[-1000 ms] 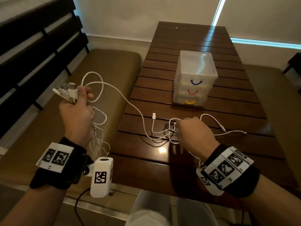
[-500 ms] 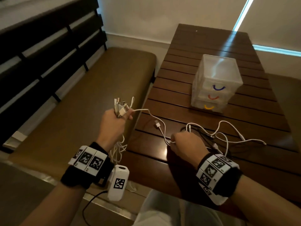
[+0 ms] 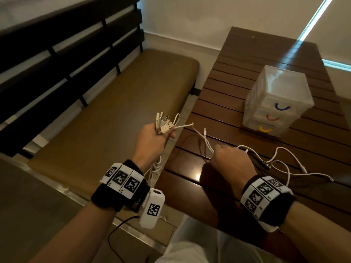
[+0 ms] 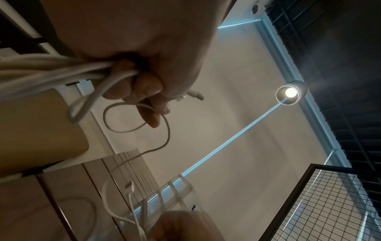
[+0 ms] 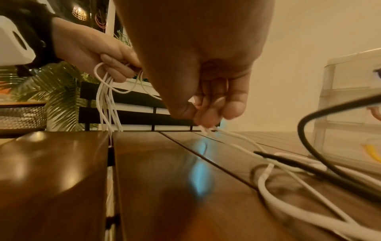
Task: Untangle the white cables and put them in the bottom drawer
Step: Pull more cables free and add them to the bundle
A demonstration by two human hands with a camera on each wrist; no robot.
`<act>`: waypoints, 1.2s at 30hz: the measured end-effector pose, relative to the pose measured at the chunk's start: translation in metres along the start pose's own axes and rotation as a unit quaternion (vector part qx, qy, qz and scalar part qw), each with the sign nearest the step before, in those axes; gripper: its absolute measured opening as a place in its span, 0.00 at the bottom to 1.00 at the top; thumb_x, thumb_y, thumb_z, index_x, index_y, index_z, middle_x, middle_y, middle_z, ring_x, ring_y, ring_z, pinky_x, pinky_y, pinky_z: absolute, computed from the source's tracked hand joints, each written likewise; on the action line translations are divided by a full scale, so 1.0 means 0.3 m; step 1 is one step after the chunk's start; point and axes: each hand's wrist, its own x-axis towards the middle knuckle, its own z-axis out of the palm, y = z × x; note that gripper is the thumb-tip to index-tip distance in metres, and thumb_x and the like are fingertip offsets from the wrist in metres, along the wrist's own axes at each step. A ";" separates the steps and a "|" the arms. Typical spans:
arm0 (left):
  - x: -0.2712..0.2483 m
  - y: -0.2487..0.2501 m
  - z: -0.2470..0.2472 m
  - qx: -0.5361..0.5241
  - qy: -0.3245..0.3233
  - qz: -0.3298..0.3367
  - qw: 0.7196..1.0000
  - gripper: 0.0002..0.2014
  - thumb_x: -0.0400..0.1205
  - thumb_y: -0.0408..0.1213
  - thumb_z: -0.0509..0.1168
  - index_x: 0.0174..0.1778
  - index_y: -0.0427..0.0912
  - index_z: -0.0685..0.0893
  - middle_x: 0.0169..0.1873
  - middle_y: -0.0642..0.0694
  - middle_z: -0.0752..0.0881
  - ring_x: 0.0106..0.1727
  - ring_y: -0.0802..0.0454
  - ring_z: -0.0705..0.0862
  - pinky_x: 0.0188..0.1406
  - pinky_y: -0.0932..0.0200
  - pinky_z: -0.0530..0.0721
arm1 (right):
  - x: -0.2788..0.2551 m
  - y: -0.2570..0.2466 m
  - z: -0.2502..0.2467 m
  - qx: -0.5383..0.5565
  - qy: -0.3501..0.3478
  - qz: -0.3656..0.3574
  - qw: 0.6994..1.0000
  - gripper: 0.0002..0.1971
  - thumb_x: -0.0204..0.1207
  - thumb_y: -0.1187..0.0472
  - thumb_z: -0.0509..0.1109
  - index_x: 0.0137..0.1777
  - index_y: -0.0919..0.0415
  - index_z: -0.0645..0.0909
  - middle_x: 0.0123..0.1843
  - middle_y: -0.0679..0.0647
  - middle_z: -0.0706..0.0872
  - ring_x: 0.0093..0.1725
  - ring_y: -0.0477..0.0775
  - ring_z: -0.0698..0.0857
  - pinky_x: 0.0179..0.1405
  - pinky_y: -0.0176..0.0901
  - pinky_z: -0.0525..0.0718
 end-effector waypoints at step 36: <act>-0.002 -0.102 -0.096 0.004 0.047 0.010 0.999 0.17 0.86 0.29 0.60 0.41 0.53 0.89 0.41 0.58 0.91 0.53 0.65 0.85 0.48 0.72 0.74 | 0.126 -0.103 -0.245 0.620 -0.019 0.006 0.785 0.08 0.84 0.59 0.66 0.54 0.63 0.83 0.43 0.60 0.89 0.35 0.57 0.92 0.34 0.47 0.92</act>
